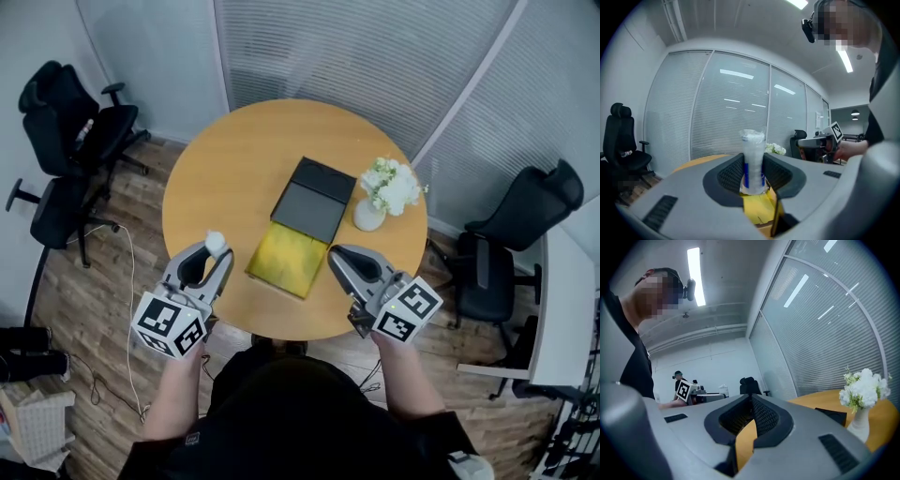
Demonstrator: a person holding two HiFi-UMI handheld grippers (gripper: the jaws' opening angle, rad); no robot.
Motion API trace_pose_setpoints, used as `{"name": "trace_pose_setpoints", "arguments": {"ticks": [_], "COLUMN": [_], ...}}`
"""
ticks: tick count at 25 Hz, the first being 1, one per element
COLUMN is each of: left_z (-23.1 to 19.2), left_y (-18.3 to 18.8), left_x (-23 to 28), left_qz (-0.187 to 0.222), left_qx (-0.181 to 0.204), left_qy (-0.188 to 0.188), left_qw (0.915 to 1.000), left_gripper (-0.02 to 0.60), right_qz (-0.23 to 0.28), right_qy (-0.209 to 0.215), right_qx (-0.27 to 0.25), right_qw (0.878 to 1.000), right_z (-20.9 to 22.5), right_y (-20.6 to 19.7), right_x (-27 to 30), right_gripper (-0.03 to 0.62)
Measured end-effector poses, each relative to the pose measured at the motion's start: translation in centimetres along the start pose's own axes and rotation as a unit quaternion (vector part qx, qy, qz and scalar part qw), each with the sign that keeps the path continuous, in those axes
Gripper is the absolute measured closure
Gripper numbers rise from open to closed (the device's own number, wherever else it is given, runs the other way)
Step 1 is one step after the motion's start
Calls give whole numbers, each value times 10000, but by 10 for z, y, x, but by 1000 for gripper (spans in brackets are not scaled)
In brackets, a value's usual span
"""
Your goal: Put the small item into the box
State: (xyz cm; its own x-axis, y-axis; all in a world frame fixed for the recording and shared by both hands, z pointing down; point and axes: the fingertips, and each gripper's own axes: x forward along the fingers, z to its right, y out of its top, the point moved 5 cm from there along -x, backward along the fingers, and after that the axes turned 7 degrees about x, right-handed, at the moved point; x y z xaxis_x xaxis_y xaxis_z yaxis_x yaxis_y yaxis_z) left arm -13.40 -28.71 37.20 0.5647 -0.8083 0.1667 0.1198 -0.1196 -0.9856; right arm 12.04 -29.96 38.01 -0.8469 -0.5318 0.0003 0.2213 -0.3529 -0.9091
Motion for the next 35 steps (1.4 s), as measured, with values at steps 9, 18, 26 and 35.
{"name": "trace_pose_setpoints", "arguments": {"ticks": [9,18,26,35], "left_z": [-14,-9,3,23], "left_y": [-24,-70,-124,-189], "left_x": [47,104,145,173], "left_qz": [-300,-950,-1642,-2463], "left_qx": [-83,-56,110,352], "left_qy": [-581,-1136,-1686,-2281], "left_qw": [9978,9890,9718,9413], "left_gripper": [449,449,448,446], "right_qz": [52,-39,-215,-454], "right_qy": [-462,-896,-1085,-1215], "right_qx": [189,564,928,1187], "right_qw": [9987,9944,9895,9844], "right_z": [16,43,61,69], "right_y": [-1,-22,-55,-87], "right_x": [17,8,4,4], "right_gripper": [556,556,556,556]}}
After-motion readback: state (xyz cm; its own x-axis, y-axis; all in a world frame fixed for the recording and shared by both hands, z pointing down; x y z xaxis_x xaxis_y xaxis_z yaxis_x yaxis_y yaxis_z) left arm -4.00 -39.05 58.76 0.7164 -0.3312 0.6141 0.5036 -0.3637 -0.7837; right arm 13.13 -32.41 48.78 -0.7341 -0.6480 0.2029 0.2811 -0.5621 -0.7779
